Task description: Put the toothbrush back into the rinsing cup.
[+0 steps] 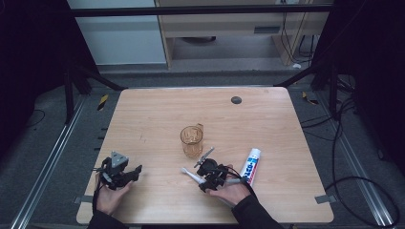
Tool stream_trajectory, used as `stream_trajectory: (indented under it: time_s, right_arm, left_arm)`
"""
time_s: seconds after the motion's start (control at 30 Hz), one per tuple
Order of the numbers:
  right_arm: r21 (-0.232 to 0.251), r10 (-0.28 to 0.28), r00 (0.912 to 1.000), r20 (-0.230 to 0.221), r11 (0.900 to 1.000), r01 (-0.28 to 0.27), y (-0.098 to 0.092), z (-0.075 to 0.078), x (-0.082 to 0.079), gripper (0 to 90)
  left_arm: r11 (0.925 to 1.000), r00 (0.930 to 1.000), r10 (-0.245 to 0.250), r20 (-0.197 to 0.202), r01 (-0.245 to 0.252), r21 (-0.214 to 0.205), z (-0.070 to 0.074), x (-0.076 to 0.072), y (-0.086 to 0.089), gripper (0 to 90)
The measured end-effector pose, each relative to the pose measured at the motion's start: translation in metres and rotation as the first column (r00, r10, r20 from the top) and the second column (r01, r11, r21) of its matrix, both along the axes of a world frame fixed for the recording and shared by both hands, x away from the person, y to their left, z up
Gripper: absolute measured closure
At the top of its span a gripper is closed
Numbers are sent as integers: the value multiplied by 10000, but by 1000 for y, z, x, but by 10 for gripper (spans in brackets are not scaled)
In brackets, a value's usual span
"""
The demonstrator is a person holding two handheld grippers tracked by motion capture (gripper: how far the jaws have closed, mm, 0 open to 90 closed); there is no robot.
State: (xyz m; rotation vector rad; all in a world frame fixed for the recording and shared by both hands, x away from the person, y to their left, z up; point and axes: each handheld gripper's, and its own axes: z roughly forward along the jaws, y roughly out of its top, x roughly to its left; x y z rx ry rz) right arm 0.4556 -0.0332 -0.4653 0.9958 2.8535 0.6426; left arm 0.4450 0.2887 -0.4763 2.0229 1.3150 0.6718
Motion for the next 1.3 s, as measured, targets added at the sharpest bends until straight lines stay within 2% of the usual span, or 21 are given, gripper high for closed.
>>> stream_trajectory:
  time_s: [0.3,0.57,0.93,1.0,1.3]
  right_arm:
    - [-144,-45,10000,-75,9999,44,-1,-6,-1,618]
    - [-213,-146,9999,-36,9997,145,-1,-7,-1,661]
    - [-278,-243,9997,-73,9993,241,0,-6,-1,673]
    - [-226,-249,9996,-148,9994,245,0,-6,-1,674]
    - [132,-257,9996,90,9996,256,-4,3,-2,675]
  left_arm:
    - [10000,10000,-12,-19,12,14,0,0,0,399]
    - [10000,10000,-8,-31,8,10,0,0,0,399]
    - [10000,10000,29,-14,-30,-7,0,0,0,400]
    - [10000,10000,39,-9,-39,-7,0,0,0,400]
    - [10000,10000,42,-2,-42,-10,0,0,0,402]
